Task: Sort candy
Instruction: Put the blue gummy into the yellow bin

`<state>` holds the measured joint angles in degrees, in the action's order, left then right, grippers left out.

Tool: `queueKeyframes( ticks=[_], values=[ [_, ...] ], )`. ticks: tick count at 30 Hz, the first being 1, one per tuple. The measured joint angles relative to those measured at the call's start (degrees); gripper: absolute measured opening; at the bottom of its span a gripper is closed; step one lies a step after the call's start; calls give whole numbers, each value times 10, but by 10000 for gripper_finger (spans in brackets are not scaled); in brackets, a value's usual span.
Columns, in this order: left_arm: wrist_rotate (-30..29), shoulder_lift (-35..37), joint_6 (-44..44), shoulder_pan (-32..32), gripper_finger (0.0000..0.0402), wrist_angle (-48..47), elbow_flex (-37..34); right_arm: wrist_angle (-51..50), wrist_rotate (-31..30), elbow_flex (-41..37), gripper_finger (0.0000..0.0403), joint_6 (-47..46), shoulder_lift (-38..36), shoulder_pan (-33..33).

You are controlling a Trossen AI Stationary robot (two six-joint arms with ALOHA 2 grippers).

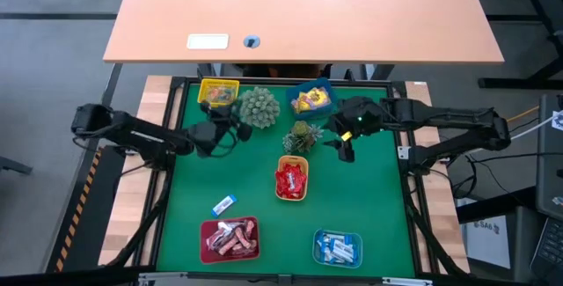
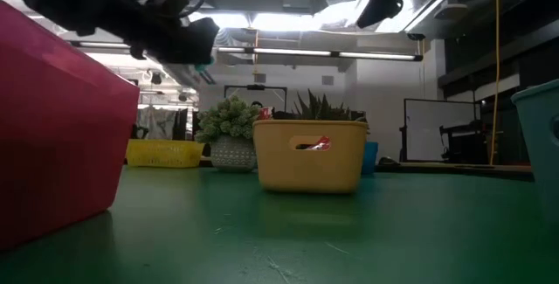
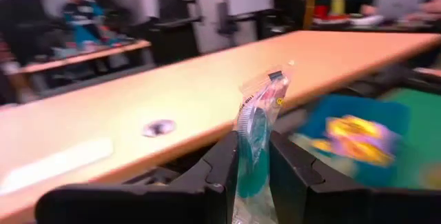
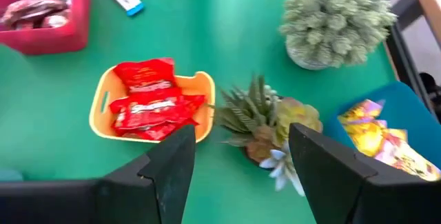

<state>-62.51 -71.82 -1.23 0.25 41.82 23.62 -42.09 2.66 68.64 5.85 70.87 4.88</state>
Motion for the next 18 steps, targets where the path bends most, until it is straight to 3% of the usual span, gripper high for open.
queueKeyframes(
  ticks=[9,15,18],
  values=[
    [60,48,-10,166,59,-21,0,3,0,0,234,0,0,-23],
    [159,43,25,254,59,-137,0,4,0,0,234,0,0,-23],
    [180,43,45,280,59,-178,0,4,0,0,234,0,0,-23]
  ],
)
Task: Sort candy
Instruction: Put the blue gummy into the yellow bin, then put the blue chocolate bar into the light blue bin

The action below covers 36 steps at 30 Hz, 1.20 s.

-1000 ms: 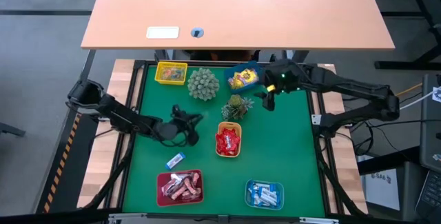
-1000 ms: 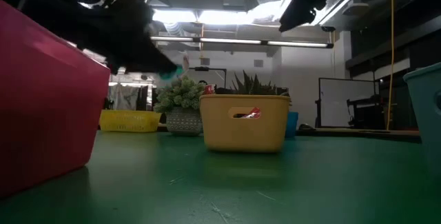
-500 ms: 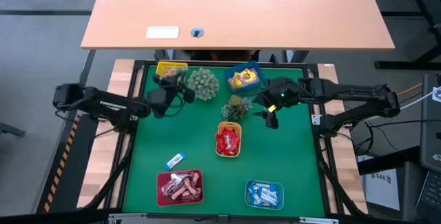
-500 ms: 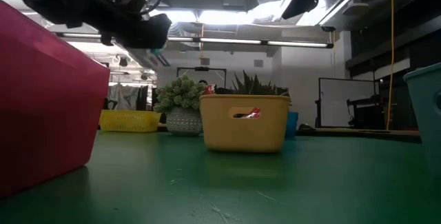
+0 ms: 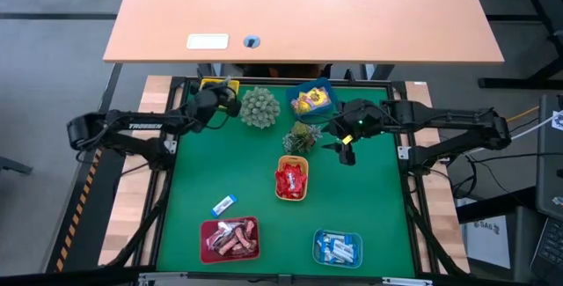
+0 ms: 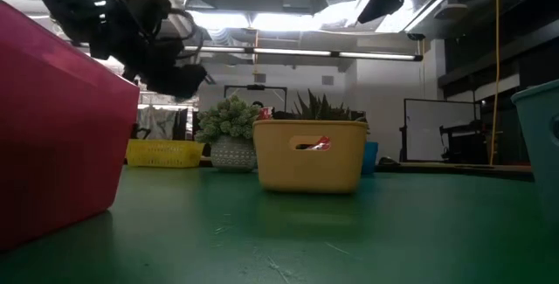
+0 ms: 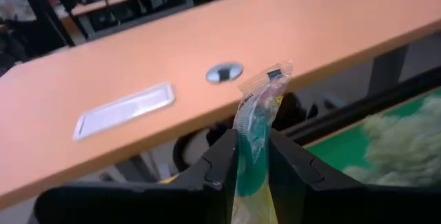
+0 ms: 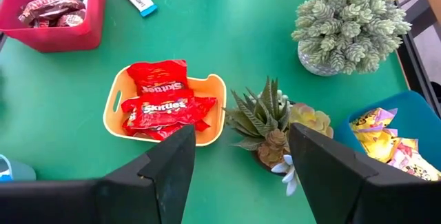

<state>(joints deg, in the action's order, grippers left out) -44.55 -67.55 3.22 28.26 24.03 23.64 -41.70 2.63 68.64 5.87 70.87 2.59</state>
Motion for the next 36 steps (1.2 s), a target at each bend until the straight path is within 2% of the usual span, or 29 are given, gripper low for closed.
queueKeyframes(
  ticks=[7,16,26,31,36],
  values=[
    [42,0,2,35,60,-40,0,0,0,0,234,0,0,0],
    [46,0,12,70,62,-84,0,0,0,0,234,0,0,0],
    [31,0,27,89,141,-81,0,15,0,0,234,0,0,0],
    [36,0,27,85,158,-38,0,11,0,0,234,3,0,0],
    [94,1,27,63,159,59,0,3,-18,0,234,6,0,0]
  ],
)
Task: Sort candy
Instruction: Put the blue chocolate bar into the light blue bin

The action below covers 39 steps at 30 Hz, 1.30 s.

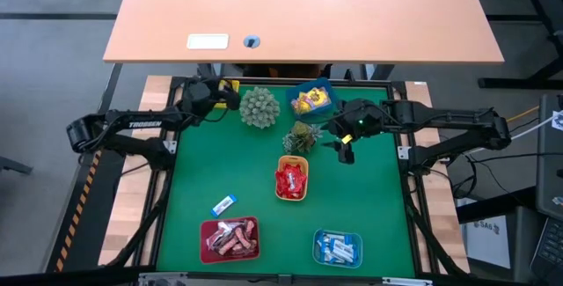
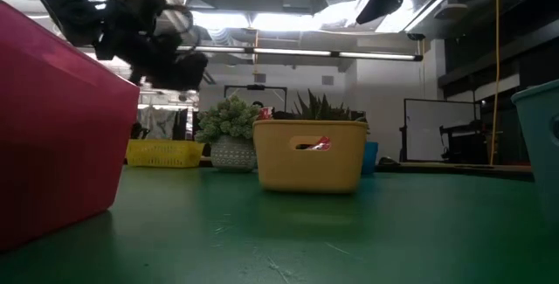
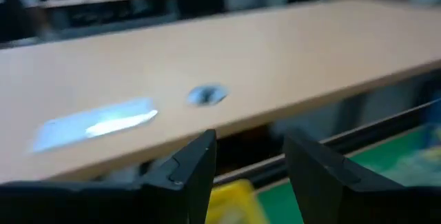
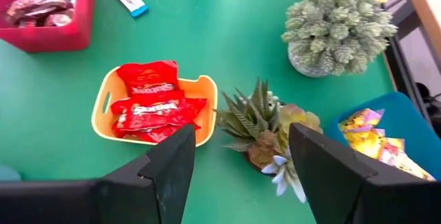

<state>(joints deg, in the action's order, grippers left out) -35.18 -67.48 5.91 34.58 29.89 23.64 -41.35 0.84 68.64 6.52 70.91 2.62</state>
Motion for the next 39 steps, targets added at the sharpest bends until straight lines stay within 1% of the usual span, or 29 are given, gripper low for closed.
queueKeyframes(
  ticks=[3,5,10,15,17,18,19,21,25,28,31,34,39],
  values=[
    [69,0,1,-16,159,49,0,0,-19,0,234,0,0,0],
    [132,0,1,-28,159,63,0,2,-30,0,234,0,0,0],
    [304,0,10,-67,159,53,0,14,-37,0,234,0,0,0],
    [506,0,42,-123,159,52,0,14,-37,0,234,-1,0,0],
    [567,0,45,-154,159,51,0,14,-37,0,234,-4,0,0],
    [584,0,49,-172,159,47,0,14,-37,0,234,-7,0,0],
    [588,0,56,-192,159,41,0,14,-37,0,234,-7,0,0],
    [578,0,61,-230,159,22,0,14,-37,0,234,-7,0,0],
    [518,0,68,-303,158,-7,0,14,-37,0,234,-7,0,0],
    [484,0,106,-346,157,-9,1,14,-32,0,234,-6,0,0],
    [477,0,151,-384,156,-35,18,14,-32,0,234,-8,0,0],
    [467,0,209,-423,156,-107,57,13,-27,0,234,-9,0,0],
    [401,0,286,-503,156,-253,118,9,-26,0,234,-9,0,0]
  ],
)
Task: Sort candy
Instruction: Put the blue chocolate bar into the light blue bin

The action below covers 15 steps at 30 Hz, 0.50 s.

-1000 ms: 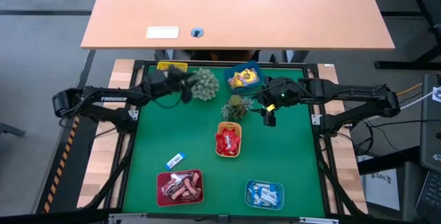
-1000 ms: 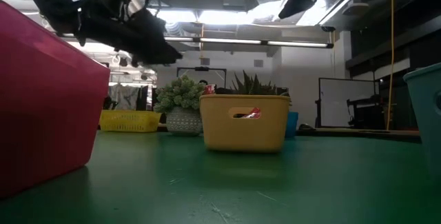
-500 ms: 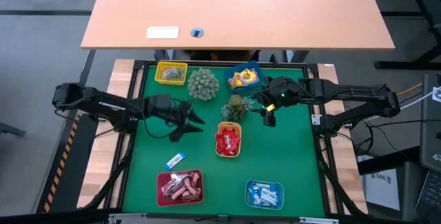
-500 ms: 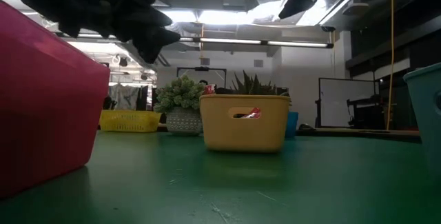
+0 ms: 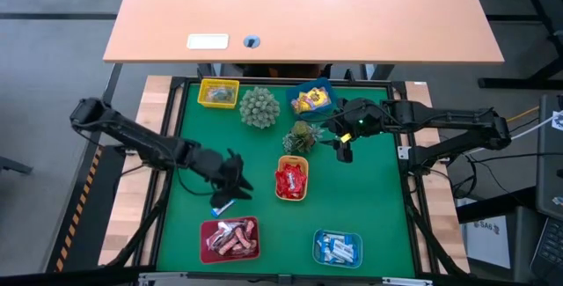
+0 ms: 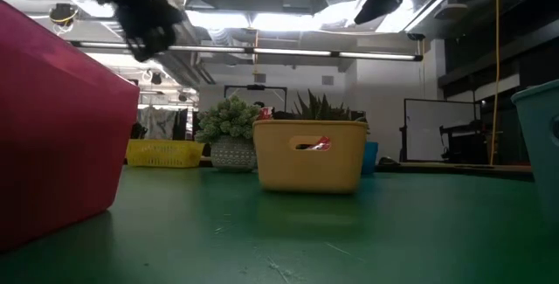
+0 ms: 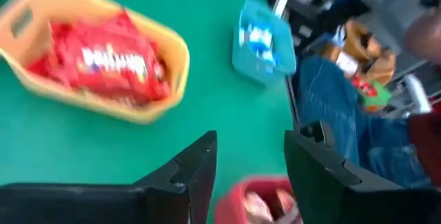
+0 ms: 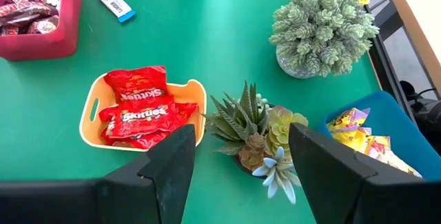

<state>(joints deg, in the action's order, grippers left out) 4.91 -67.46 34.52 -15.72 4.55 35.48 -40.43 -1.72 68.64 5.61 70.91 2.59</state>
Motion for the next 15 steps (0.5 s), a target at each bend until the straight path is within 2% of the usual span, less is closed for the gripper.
queueKeyframes(
  ticks=[6,10,15],
  values=[
    [-84,0,98,-80,156,-176,63,-2,0,0,234,0,0,0],
    [-142,0,181,-122,156,-287,75,-6,0,0,234,0,0,0],
    [-146,-15,275,-164,156,-356,69,-19,0,0,234,0,0,0]
  ],
)
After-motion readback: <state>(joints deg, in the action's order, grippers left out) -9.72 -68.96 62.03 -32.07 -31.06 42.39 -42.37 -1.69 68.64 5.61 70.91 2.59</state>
